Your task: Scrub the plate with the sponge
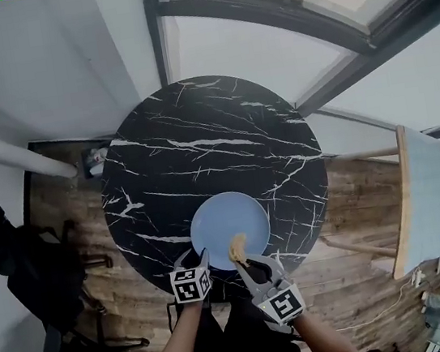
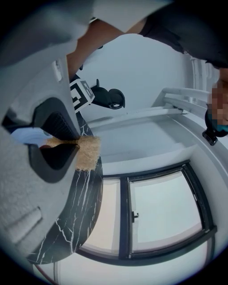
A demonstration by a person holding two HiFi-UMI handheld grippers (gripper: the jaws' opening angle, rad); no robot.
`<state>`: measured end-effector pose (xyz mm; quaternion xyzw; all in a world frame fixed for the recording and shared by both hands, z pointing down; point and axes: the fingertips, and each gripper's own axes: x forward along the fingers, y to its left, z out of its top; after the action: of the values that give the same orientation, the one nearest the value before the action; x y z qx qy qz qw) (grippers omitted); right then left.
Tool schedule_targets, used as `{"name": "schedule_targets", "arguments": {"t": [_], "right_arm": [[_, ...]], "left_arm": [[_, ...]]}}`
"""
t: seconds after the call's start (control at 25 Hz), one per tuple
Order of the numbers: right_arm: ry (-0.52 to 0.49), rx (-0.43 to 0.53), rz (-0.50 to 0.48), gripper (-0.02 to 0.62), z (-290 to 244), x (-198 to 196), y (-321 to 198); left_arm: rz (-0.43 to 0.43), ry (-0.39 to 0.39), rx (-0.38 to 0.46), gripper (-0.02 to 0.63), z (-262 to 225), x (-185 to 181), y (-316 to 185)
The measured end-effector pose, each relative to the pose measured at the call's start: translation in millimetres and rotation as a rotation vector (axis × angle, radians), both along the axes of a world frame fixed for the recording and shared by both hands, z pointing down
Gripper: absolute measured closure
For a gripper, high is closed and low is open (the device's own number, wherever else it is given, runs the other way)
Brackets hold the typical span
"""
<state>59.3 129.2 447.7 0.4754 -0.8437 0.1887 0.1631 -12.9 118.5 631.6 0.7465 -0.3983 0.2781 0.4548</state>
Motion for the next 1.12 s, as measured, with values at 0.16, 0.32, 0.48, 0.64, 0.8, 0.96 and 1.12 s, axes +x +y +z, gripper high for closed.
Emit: {"name": "schedule_targets", "arguments": {"t": [0.16,0.32,0.48,0.64,0.8,0.96,1.12], "right_arm": [[0.002,-0.011,-0.006,0.566,6,-5,-1],[0.023,-0.030,-0.018,0.566,16,-5,2],[0.088,-0.048,-0.068,0.566,39,-3,6],[0.180,-0.135,-0.156,0.566,76,-8,14],[0.276,-0.232,-0.314,0.568,113,-26,25],[0.390,-0.281,-0.449,0.568,142,-44,29],[0.420,-0.324,-0.531,0.568,162,-62,27]], "left_arm": [[0.016,-0.010,-0.042,0.485,8,5,1],[-0.022,-0.035,-0.062,0.515,11,4,0],[-0.072,-0.016,-0.097,0.544,10,0,2],[-0.093,-0.007,-0.127,0.552,10,-11,12],[-0.096,0.010,-0.144,0.565,11,-21,22],[-0.098,0.047,-0.163,0.569,13,-23,27],[-0.083,0.058,-0.162,0.572,13,-21,27]]}}
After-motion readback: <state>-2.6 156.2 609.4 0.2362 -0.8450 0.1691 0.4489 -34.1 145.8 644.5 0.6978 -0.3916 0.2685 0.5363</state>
